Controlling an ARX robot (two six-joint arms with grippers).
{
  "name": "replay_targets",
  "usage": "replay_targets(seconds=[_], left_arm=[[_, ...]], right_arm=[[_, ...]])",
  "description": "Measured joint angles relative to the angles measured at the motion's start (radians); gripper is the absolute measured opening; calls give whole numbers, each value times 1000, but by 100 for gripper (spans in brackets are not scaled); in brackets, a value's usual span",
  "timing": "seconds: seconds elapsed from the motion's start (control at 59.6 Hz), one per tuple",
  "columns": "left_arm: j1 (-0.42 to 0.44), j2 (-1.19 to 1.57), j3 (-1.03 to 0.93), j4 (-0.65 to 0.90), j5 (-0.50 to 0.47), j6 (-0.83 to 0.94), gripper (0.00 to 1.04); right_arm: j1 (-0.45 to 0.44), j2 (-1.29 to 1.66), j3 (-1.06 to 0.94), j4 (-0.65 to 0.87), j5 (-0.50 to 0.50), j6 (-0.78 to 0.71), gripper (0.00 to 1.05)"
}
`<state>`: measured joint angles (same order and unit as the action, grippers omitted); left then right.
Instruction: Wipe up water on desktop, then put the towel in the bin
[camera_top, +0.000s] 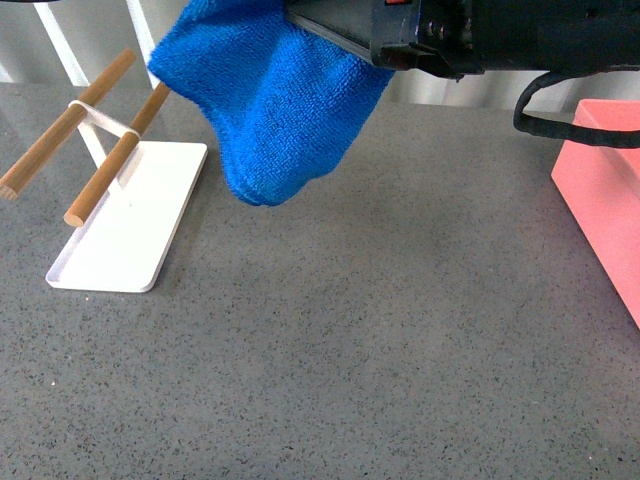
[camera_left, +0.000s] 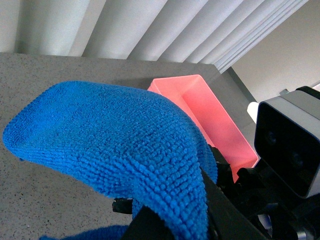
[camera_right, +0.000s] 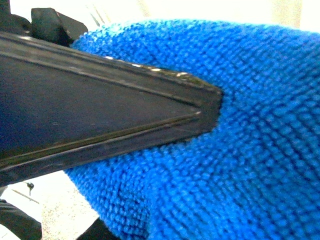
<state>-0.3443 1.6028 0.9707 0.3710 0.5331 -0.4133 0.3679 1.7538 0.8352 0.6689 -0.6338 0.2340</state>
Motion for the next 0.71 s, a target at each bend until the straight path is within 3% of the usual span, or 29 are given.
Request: replay_targets(seconds=[0.134,0.218,0.521,0.554,0.621,0.655,0.705], left_arm=[[0,0,0,0,0,0,37],[0,0,0,0,1,0,50],[0,0,0,0,1,0,96],[0,0,0,0,1,1,100],[0,0,0,0,1,1,97],[-8,0,-6,21,-53,27,96],[-30,-9,-65,173,-325,116,87]], right_arm=[[-6,0,2,-15,15,0,14],[-11,-2,-1,-18,17,0,8],[-26,-21,-5,-48,36,0,7],[-27,-24,-6,-50,36,-1,7],[-29,-30,-7,-59,36,-2,6],[-30,-33,-8,-61,37,-2,6],[-32,-38,-9,-68,38,-3,6]])
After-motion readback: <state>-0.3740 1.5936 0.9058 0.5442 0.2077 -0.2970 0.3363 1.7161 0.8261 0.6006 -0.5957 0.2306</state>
